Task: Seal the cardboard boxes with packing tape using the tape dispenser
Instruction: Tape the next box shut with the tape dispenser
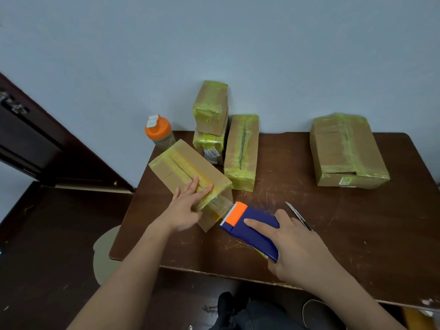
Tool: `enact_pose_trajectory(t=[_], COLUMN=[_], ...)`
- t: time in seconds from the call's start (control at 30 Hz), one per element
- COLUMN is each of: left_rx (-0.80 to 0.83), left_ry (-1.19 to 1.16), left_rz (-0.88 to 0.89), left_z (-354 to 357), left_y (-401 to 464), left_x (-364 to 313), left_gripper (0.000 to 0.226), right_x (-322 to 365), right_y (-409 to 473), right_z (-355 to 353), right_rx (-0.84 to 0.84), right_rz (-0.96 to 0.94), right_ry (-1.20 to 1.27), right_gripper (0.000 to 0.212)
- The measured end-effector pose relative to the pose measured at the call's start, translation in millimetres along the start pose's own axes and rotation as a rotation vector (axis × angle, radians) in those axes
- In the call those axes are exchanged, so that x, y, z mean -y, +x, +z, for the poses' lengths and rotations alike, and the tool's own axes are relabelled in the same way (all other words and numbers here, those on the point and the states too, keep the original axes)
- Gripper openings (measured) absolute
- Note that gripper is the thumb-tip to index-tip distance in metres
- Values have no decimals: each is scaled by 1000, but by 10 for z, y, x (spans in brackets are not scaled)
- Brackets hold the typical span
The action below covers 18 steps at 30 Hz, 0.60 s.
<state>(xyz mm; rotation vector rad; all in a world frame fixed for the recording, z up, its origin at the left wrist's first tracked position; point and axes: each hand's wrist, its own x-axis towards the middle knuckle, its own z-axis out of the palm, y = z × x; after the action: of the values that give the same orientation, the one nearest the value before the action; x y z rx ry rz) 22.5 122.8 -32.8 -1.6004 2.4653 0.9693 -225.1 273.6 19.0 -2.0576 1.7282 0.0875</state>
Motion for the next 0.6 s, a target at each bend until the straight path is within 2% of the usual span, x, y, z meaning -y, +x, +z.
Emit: enact_pose_trajectory(t=[0.07, 0.13, 0.27, 0.4, 0.6], left_rx=[-26, -147, -364, -393, -412], left_ry=[-162, -252, -209, -221, -163], left_rz=[-43, -76, -83, -84, -79], left_z=[-4, 67, 244, 275, 300], left_y=[32, 55, 85, 81, 88], left_x=[-51, -99, -148, -144, -129], left_gripper=[51, 39, 51, 53, 53], right_x=[-7, -8, 58, 149, 333], right_y=[30, 47, 78, 177, 493], right_z=[-23, -38, -58, -113, -251], right_rx=[2, 18, 42, 46, 151], right_rz=[6, 22, 53, 93, 97], right_ry=[-9, -7, -1, -34, -114], right_gripper=[88, 87, 84, 78, 63])
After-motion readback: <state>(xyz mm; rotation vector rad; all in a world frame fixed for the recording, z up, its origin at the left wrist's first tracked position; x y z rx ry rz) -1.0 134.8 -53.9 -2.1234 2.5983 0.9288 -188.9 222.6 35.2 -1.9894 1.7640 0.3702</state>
